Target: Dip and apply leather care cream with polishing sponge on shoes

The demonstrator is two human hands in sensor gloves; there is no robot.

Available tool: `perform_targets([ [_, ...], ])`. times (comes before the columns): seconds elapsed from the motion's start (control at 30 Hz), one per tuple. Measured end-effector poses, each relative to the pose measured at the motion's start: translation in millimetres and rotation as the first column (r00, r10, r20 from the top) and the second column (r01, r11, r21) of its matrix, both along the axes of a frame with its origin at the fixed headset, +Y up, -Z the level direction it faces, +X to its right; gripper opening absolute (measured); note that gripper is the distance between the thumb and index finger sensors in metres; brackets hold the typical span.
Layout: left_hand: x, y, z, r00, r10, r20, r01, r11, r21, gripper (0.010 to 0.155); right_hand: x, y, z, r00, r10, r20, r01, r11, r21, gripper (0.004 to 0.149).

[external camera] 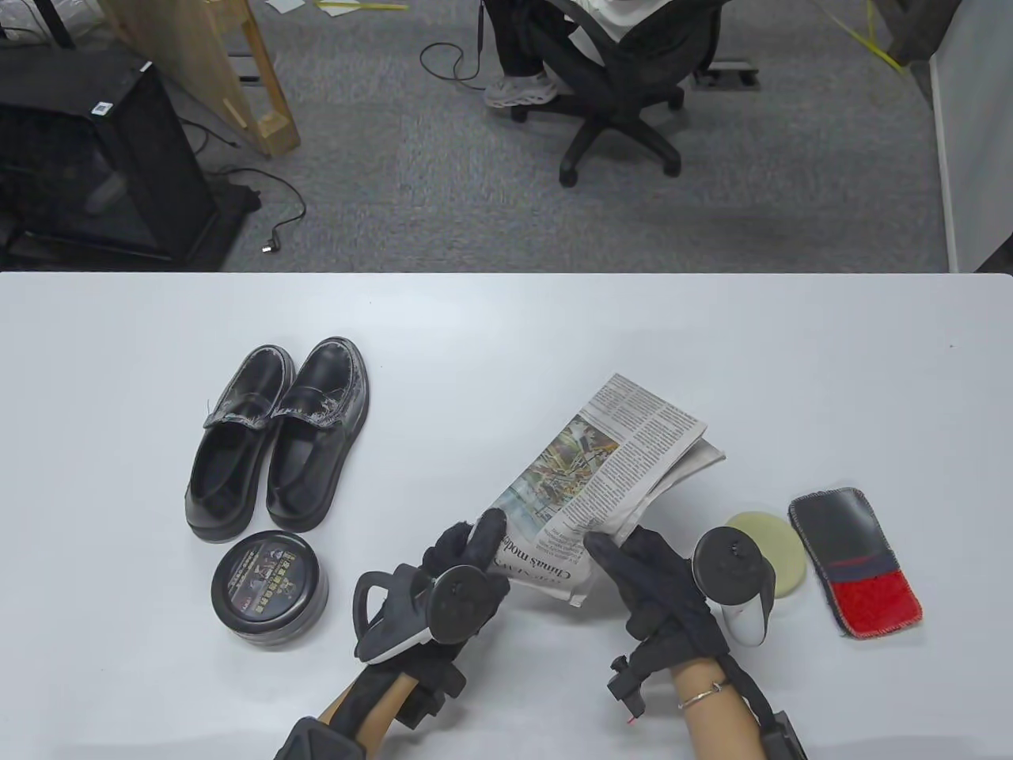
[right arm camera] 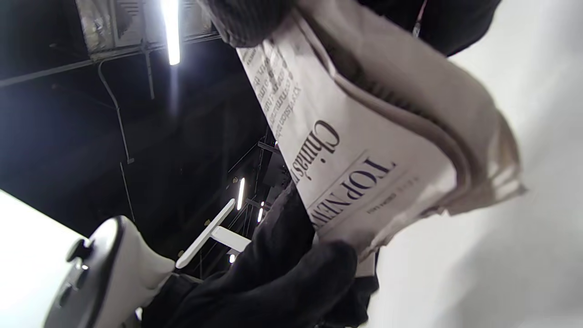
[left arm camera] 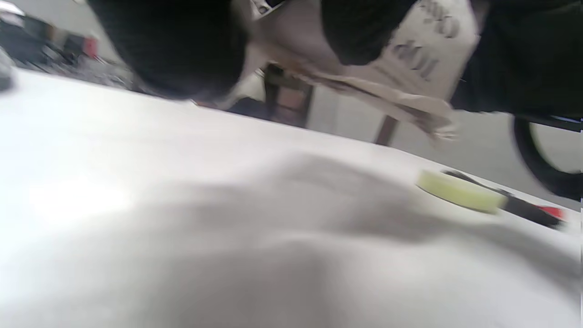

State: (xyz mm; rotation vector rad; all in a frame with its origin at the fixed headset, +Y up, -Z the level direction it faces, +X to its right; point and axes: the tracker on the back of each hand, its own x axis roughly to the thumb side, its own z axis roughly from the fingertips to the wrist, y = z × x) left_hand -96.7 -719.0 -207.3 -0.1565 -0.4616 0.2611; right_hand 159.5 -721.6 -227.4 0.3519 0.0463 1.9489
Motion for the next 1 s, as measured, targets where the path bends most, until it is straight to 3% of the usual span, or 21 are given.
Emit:
perform_targets([
  [0.17, 4, 8, 5, 0.943, 0.309, 0.127, -0.296, 0.949, -0.11, 0.095, -17, 11, 9, 0.992, 0.123, 0.025, -0.125, 0.983, 0.138, 0.039],
  [0.23, 6, 12, 8, 0.908, 0.394, 0.143, -0.382, 0.918, -0.104, 0.097, -29, 15, 15, 0.987, 0.163, 0.011, -0.162, 0.969, 0.184, 0.039],
  [0.33, 9, 16, 12, 0.913, 0.389, 0.125, -0.388, 0.921, -0.035, 0.097, -41, 22, 23, 0.985, 0.173, 0.022, -0.174, 0.96, 0.219, 0.039],
  [0.43, 5, 19, 14, 0.928, 0.369, 0.05, -0.372, 0.924, 0.085, 0.084, -48, 26, 29, 0.978, 0.207, 0.028, -0.207, 0.944, 0.258, 0.039],
  [0.5, 0, 20, 11, 0.915, 0.4, 0.041, -0.402, 0.91, 0.099, 0.07, -46, 28, 30, 0.979, 0.199, 0.049, -0.205, 0.941, 0.268, 0.039],
  [0.63, -23, 25, 3, 0.833, 0.553, -0.011, -0.552, 0.832, 0.046, 0.052, -29, 31, 26, 0.97, 0.192, 0.149, -0.225, 0.941, 0.253, 0.039],
  [0.8, -71, 25, -13, 0.689, 0.699, -0.192, -0.699, 0.711, 0.077, 0.044, 12, 26, 13, 0.934, 0.12, 0.335, -0.175, 0.975, 0.138, 0.04],
  [1.0, -112, 8, -26, 0.472, 0.797, -0.378, -0.843, 0.533, 0.07, 0.042, 45, 14, 0, 0.95, 0.002, 0.313, -0.016, 0.999, 0.044, 0.04],
])
